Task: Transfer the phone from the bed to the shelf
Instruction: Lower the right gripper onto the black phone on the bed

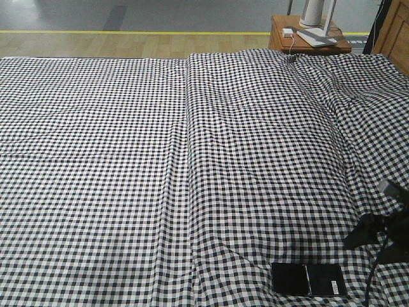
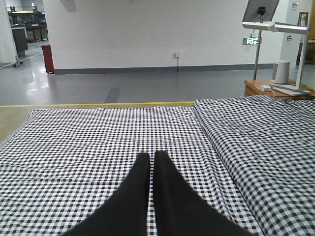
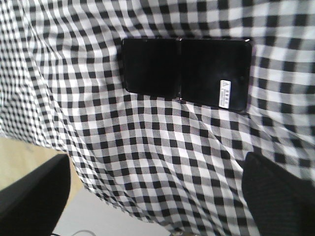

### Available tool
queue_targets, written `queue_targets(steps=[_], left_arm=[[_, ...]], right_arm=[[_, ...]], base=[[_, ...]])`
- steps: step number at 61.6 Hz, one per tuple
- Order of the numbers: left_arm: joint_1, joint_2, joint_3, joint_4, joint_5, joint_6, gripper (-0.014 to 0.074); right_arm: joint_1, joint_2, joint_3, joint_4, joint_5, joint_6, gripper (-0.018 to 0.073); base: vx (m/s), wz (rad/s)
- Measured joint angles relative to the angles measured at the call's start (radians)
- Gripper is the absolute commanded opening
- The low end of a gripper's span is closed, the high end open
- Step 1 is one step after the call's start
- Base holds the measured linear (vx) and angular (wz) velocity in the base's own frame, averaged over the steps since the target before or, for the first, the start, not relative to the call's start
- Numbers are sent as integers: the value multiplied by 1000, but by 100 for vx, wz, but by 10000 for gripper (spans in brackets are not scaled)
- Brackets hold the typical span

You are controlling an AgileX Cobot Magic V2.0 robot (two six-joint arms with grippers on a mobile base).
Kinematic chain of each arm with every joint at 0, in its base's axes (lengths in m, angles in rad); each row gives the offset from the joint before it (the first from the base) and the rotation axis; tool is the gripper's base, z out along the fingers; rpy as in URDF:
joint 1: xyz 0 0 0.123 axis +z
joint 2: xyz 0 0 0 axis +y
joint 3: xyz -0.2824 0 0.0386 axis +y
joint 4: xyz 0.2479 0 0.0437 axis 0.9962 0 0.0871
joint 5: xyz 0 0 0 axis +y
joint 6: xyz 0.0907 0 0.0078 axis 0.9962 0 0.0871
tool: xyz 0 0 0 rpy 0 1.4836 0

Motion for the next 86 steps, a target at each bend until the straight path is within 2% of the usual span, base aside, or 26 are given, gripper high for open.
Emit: queue_targets(steps=[11, 33, 56, 86], left_arm=[[0, 0, 0, 0, 0, 0, 1], [0, 0, 0, 0, 0, 0, 1], [0, 0, 0, 0, 0, 0, 1], [0, 0, 0, 0, 0, 0, 1]], right_arm=[[0, 139, -15, 52, -51, -98, 648], [0, 342, -189, 63, -8, -123, 632], [0, 423, -280, 102, 8, -198, 615], [0, 509, -362, 110, 42, -217, 599]], base=[[0, 0], [0, 0], [0, 0], [0, 0]])
